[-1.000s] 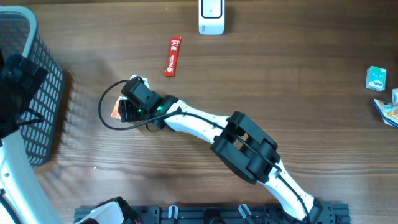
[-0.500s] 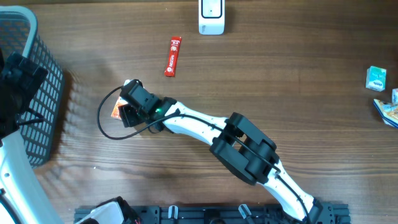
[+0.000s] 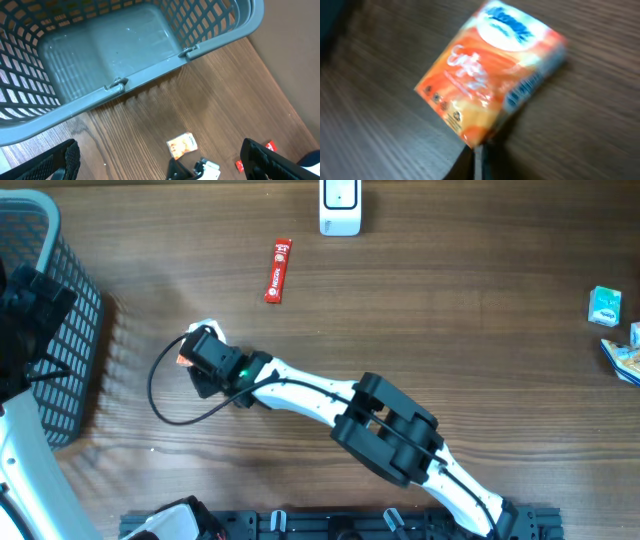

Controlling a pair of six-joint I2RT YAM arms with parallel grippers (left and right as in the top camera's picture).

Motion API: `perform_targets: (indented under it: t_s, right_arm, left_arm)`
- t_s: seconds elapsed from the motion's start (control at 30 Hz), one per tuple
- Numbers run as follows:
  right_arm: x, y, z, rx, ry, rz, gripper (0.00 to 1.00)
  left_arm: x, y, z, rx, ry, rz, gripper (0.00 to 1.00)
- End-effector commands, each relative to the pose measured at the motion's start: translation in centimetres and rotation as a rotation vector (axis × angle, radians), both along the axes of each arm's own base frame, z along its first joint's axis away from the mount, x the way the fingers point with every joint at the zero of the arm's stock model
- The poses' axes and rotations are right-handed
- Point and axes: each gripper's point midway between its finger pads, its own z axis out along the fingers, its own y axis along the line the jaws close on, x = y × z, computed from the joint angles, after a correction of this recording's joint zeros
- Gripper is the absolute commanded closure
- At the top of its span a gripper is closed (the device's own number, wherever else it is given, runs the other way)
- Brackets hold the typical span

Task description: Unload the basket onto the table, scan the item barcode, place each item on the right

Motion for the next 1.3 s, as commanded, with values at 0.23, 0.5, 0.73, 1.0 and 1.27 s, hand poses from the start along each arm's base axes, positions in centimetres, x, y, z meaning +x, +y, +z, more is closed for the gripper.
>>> perform_targets:
  t_s: [0.23,0.5,0.73,1.0,1.27]
  right_arm:
    - [4.9,-5.7,-1.0,-0.124,0.034,-0.225,0.96]
    - [3.3,-2.0,5.1,0.068,0.029,0.059,0.73]
    - [2.2,0.0,7.3,0.170,0.039,0.118,0.18]
    - [6.5,-6.7,6.8,0.083,0.153,-0.148,0.01]
    - [12.1,-21.1,11.6,0.023,0.251,-0.464,0.00]
  left_arm:
    - [-0.2,0.4,0.2,0.011,-0.001,0.024,0.00]
    - [-0.2,0.4,0.2,0.011,-0.001,0.024,0.00]
    - [-0.2,0.4,0.2,0.011,-0.001,0.024,0.00]
    - [-0.2,0.4,0.2,0.011,-0.001,0.024,0.00]
    - [-0.2,0.4,0.2,0.011,-0.001,0.024,0.00]
